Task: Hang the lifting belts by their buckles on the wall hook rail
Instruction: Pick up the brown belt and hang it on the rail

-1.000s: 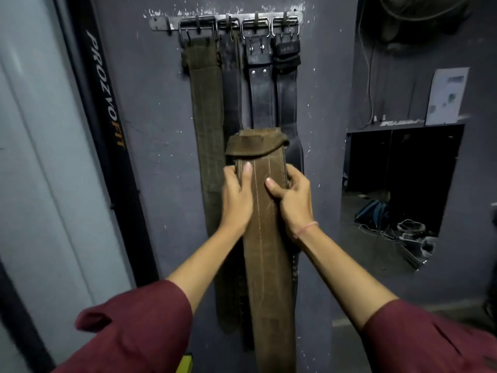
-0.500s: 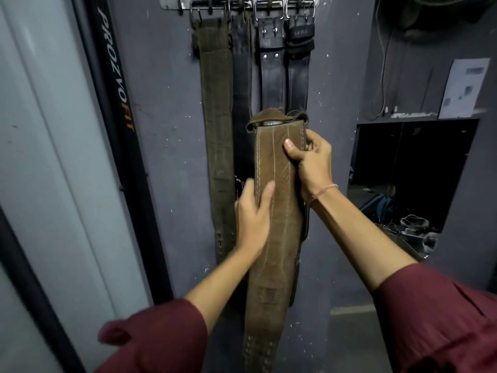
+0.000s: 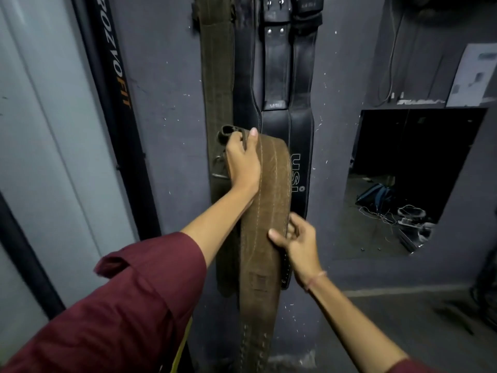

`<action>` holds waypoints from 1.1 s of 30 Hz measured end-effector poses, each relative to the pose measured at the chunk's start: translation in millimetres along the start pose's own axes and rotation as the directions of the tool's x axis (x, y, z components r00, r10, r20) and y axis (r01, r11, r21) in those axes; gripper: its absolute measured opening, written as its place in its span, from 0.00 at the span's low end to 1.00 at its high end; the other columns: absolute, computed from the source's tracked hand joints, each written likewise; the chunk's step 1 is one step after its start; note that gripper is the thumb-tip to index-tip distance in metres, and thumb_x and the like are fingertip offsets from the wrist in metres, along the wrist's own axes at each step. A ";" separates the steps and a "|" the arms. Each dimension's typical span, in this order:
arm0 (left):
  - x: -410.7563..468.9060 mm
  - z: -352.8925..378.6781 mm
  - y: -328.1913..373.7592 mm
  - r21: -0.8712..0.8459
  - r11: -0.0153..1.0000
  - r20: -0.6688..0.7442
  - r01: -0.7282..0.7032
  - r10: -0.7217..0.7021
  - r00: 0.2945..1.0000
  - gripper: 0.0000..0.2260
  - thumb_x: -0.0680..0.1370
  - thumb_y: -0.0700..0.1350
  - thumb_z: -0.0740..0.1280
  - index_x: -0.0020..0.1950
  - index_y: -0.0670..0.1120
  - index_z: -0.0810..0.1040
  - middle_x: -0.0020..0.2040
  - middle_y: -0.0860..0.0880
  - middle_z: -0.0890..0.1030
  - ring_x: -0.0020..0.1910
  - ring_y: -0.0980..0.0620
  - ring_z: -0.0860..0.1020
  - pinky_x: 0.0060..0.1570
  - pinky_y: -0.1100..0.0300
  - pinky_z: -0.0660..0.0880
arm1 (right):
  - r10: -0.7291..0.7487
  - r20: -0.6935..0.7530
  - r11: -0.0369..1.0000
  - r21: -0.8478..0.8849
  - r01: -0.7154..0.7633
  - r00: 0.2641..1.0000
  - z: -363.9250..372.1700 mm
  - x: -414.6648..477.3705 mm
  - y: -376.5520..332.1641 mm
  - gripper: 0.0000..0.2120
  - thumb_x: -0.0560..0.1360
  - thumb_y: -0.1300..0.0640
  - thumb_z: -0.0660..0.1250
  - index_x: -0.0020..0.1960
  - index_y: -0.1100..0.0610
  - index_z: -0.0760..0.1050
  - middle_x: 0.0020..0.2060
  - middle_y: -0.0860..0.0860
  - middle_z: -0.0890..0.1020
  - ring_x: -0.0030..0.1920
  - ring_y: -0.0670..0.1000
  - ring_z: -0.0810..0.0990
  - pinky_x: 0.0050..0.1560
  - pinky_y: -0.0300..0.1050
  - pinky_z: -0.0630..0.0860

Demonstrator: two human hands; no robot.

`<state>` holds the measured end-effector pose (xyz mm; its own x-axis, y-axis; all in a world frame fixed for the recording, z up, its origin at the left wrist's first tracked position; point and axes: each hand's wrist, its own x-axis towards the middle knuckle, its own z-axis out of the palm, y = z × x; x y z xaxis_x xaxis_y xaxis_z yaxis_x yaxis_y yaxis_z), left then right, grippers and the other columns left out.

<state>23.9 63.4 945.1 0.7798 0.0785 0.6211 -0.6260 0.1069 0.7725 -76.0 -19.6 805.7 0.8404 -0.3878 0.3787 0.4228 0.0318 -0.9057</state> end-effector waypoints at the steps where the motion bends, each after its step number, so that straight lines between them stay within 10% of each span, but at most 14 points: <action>1: 0.1 -2.3 -1.9 0.010 1.000 -0.019 0.001 0.000 1.000 0.15 0.83 0.47 0.61 0.37 0.47 0.65 0.33 0.51 0.66 0.32 0.56 0.65 0.34 0.64 0.63 | 0.061 0.022 0.998 -0.003 -0.061 0.998 -4.8 -9.4 16.3 0.12 0.73 0.72 0.70 0.56 0.65 0.79 0.49 0.55 0.87 0.51 0.53 0.86 0.48 0.42 0.82; 5: 3.1 -13.1 -5.7 0.013 1.000 -0.039 0.021 -0.020 0.999 0.16 0.84 0.48 0.59 0.37 0.49 0.64 0.34 0.51 0.66 0.33 0.57 0.65 0.33 0.68 0.64 | 0.148 0.034 0.988 -0.056 -0.146 0.988 -8.6 -9.2 32.0 0.10 0.74 0.71 0.69 0.55 0.64 0.80 0.49 0.56 0.87 0.52 0.57 0.86 0.53 0.52 0.83; 12: 17.0 -13.4 19.3 -0.003 0.998 0.055 -0.063 0.063 0.997 0.19 0.85 0.48 0.57 0.49 0.32 0.73 0.39 0.43 0.73 0.37 0.52 0.71 0.35 0.66 0.68 | -0.135 0.056 0.989 0.063 0.131 0.989 34.3 60.0 -67.9 0.12 0.77 0.65 0.68 0.60 0.61 0.76 0.51 0.51 0.86 0.52 0.49 0.85 0.52 0.44 0.81; 26: -117.9 -47.7 -94.9 0.030 0.994 0.340 0.103 -0.107 0.934 0.16 0.77 0.54 0.69 0.62 0.50 0.78 0.53 0.56 0.85 0.53 0.57 0.84 0.56 0.49 0.81 | -0.089 -0.160 0.990 0.096 0.106 0.983 43.7 103.2 -130.5 0.07 0.78 0.69 0.64 0.54 0.68 0.78 0.46 0.64 0.83 0.46 0.59 0.82 0.48 0.55 0.82; 33: -46.9 -21.0 -13.0 -0.091 0.984 0.180 0.152 -0.134 0.975 0.22 0.80 0.61 0.59 0.55 0.44 0.79 0.46 0.49 0.84 0.45 0.52 0.83 0.49 0.55 0.79 | -0.154 -0.069 0.987 0.037 0.157 0.986 35.3 89.6 -123.5 0.10 0.78 0.69 0.64 0.58 0.67 0.78 0.47 0.61 0.84 0.46 0.55 0.84 0.45 0.46 0.83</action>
<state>-4.4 79.1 903.2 0.8425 -0.1163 0.5260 -0.4974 0.2070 0.8425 -41.0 -25.8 958.2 0.7395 -0.4511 0.4997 0.5618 0.0045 -0.8273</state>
